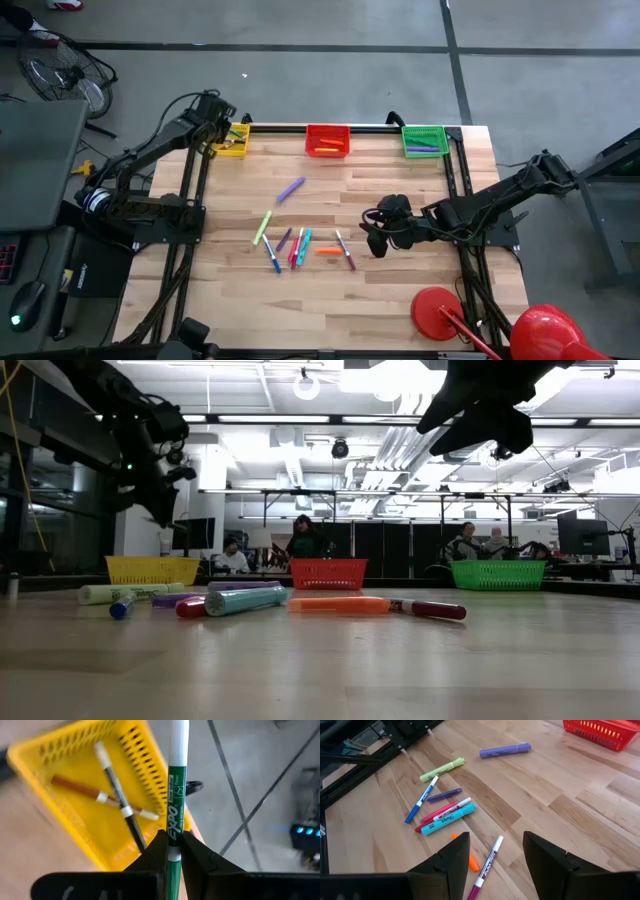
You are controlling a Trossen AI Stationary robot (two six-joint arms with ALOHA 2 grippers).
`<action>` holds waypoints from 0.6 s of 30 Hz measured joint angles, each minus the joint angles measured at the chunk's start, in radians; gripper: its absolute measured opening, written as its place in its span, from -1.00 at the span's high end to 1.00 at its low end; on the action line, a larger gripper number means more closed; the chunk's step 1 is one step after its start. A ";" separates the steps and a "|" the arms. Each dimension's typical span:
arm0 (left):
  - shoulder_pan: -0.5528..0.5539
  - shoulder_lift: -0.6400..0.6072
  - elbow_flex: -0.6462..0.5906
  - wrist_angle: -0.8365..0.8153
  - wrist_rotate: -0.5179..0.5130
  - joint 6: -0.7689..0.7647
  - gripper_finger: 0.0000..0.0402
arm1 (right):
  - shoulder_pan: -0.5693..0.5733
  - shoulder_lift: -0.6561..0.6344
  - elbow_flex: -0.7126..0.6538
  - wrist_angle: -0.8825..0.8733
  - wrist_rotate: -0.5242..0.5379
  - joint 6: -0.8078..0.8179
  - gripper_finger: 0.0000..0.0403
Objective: Pick & Place Markers
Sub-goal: Put the green marker into the yellow bin
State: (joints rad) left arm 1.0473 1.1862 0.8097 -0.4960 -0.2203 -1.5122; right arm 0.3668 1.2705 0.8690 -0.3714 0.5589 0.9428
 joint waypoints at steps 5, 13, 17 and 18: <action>0.000 0.001 -0.048 0.048 0.022 -0.153 0.89 | 0.000 0.000 0.000 0.002 0.000 0.025 0.14; 0.000 0.074 -0.055 0.112 0.016 -0.318 0.89 | 0.000 0.000 0.000 0.003 -0.006 0.077 0.14; 0.000 0.102 -0.055 0.113 -0.018 -0.368 0.89 | 0.000 0.000 0.000 0.003 -0.009 0.121 0.14; 0.000 0.111 -0.055 0.114 -0.020 -0.378 0.89 | 0.000 0.000 0.000 0.003 -0.009 0.131 0.14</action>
State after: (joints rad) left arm 1.0473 1.2971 0.7551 -0.3818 -0.2398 -1.8903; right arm 0.3668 1.2705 0.8691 -0.3686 0.5496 1.0735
